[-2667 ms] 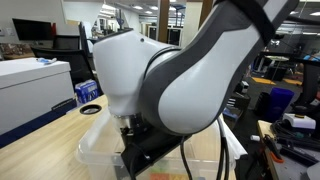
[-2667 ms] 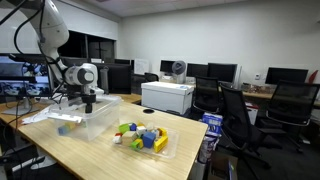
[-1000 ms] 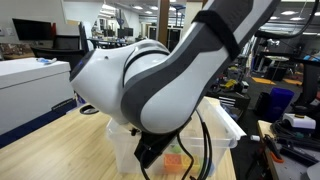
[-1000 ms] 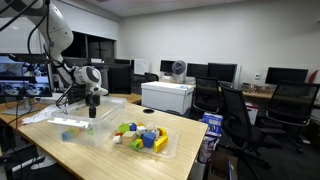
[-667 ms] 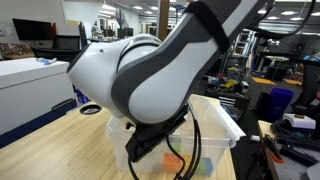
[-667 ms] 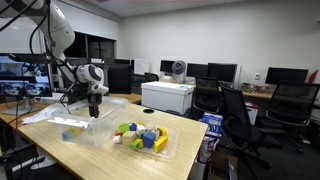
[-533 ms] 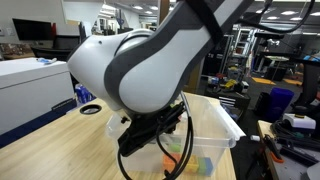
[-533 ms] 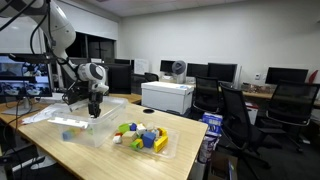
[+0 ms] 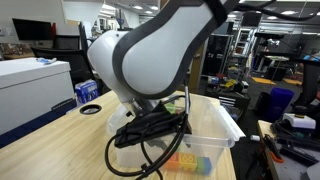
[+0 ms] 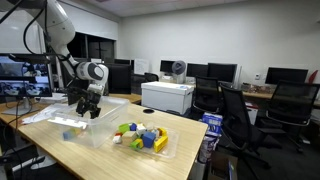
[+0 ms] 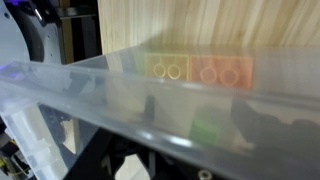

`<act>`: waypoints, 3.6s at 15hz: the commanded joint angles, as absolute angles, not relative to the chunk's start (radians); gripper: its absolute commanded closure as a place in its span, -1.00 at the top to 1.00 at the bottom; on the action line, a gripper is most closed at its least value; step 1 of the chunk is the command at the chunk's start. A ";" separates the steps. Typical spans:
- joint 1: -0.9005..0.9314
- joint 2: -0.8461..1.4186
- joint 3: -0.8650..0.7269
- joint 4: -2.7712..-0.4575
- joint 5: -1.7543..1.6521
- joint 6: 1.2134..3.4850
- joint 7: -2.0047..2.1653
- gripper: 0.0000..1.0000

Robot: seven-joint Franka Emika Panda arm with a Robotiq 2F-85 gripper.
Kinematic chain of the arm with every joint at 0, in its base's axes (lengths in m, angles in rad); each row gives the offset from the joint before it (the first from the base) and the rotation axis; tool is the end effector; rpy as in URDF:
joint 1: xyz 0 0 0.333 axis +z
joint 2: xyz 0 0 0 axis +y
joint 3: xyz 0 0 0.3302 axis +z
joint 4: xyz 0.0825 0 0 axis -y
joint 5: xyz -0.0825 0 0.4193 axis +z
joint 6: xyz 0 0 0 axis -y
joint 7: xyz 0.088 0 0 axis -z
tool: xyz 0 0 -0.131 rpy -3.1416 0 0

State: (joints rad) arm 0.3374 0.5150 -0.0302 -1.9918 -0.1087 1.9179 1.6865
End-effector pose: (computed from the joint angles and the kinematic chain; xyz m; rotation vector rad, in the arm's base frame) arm 0.5280 0.1560 0.1338 2.0398 -1.5699 -0.3080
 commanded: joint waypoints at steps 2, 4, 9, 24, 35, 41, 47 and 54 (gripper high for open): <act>0.280 0.398 -0.009 -2.167 -0.009 2.077 1.804 1.00; 0.262 0.344 -0.005 -2.210 0.025 2.139 1.823 1.00; 0.223 0.176 0.025 -2.256 0.106 2.175 1.796 1.00; 0.171 0.141 0.029 -2.374 -0.201 2.303 1.665 1.00; 0.163 0.246 0.022 -2.332 -0.364 2.563 1.247 1.00; 0.146 0.328 0.017 -2.337 -0.307 2.773 0.892 1.00; -0.090 0.417 0.278 -2.326 -0.129 2.855 0.474 1.00; 0.130 0.397 0.035 -2.226 0.000 2.548 0.530 1.00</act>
State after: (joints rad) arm 0.0255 0.4149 0.1494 -2.2637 0.0303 2.6551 0.4374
